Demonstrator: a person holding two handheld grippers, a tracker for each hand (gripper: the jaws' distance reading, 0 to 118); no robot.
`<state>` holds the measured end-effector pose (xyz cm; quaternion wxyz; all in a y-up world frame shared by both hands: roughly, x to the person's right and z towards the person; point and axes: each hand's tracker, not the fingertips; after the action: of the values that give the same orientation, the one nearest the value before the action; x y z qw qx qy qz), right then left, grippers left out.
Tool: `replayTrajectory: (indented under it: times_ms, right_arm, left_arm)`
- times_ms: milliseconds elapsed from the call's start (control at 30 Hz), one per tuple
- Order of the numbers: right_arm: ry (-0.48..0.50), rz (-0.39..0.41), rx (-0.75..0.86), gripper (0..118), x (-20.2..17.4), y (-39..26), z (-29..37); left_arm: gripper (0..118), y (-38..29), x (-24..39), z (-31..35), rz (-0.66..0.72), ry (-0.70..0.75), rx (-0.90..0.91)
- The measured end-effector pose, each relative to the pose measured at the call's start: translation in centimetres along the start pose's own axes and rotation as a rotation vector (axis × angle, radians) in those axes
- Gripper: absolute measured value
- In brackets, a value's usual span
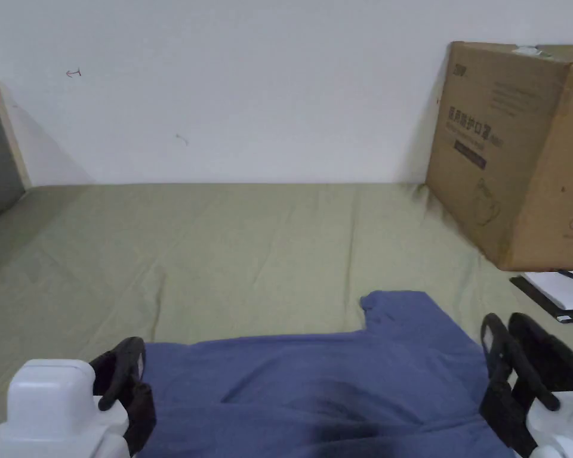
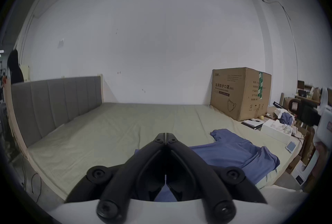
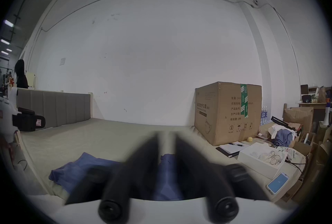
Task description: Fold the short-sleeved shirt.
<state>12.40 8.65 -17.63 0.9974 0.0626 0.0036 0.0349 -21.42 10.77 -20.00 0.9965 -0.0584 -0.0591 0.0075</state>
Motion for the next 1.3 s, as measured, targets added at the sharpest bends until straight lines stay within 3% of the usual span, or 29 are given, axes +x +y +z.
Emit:
replayTrajectory:
  times_ms: [33, 100, 233, 300, 367, 467, 533, 600, 667, 700, 767, 800, 900, 1000, 1067, 1200, 1267, 1300]
  right_arm:
    - [0.005, 0.001, -0.008, 0, -1.0, 1.2, 0.3]
    - [0.025, -0.095, -0.015, 0, -1.3, 1.3, 0.2]
    - [0.008, -0.105, -0.07, 0, -0.2, 2.4, -0.4]
    - [0.009, -0.116, -0.102, 0, 0.5, 2.8, -0.8]
    - [0.026, -0.101, -0.13, 0, 0.6, 2.7, -0.9]
    - [0.066, 0.069, -0.213, 0, -0.2, 2.1, -2.4]
    - [0.132, 0.075, -0.253, 0, -0.8, 1.2, -2.8]
    - [0.18, 0.056, -0.301, 0, -1.1, 0.1, -4.1]
    - [0.203, 0.062, -0.345, 0, -1.7, -1.0, -4.9]
    - [0.204, 0.072, -0.37, 0, -1.7, -1.6, -5.9]
    - [0.211, 0.083, -0.39, 0, -2.0, -2.6, -6.8]
    - [0.217, 0.084, -0.403, 0, -2.1, -3.0, -7.2]
    - [0.23, 0.059, -0.464, 0, -2.0, -4.2, -9.1]
    - [0.225, 0.035, -0.502, 0, -1.8, -5.5, -10.5]
    - [0.219, 0.043, -0.512, 0, -2.0, -6.2, -10.7]
    - [0.217, 0.0, -0.551, 0, -1.7, -6.8, -10.7]
    - [0.217, -0.025, -0.557, 0, -1.5, -6.8, -10.6]
    - [0.215, -0.03, -0.559, 0, -1.4, -6.8, -10.4]
  left_arm:
    - [0, 0.0, 0.1, 0.2, 0.025, -0.022, -0.008]
    - [0, -0.1, 0.0, 0.3, 0.057, -0.023, 0.008]
    - [0, 0.7, -0.5, -0.1, 0.044, 0.111, 0.015]
    - [0, 2.5, -2.4, -2.3, 0.097, 0.107, -0.045]
    - [0, 4.5, -5.4, -6.7, 0.192, 0.075, -0.222]
    - [0, 5.4, -10.3, -17.4, 0.281, -0.034, -0.693]
    - [0, 3.1, -13.4, -24.5, 0.404, -0.161, -0.97]
    - [0, 0.3, -15.0, -28.9, 0.47, -0.151, -1.059]
    - [1, -1.4, -16.1, -32.3, 0.406, -0.103, -1.036]
    - [22, -2.2, -16.5, -33.9, 0.369, -0.098, -1.015]
    - [83, -3.7, -16.3, -35.7, 0.351, -0.094, -1.028]
    - [105, -4.5, -16.4, -36.8, 0.339, -0.093, -1.042]
    - [113, -6.5, -16.0, -39.0, 0.267, -0.055, -1.06]
    - [114, -8.2, -15.1, -40.5, 0.208, -0.003, -1.118]
    - [109, -9.2, -14.4, -40.9, 0.188, -0.023, -1.153]
    - [100, -9.8, -11.6, -39.6, -0.116, -0.028, -1.127]
    - [80, -9.5, -11.9, -39.1, -0.057, -0.042, -1.096]
    - [52, -9.0, -11.7, -38.7, -0.047, -0.028, -1.081]
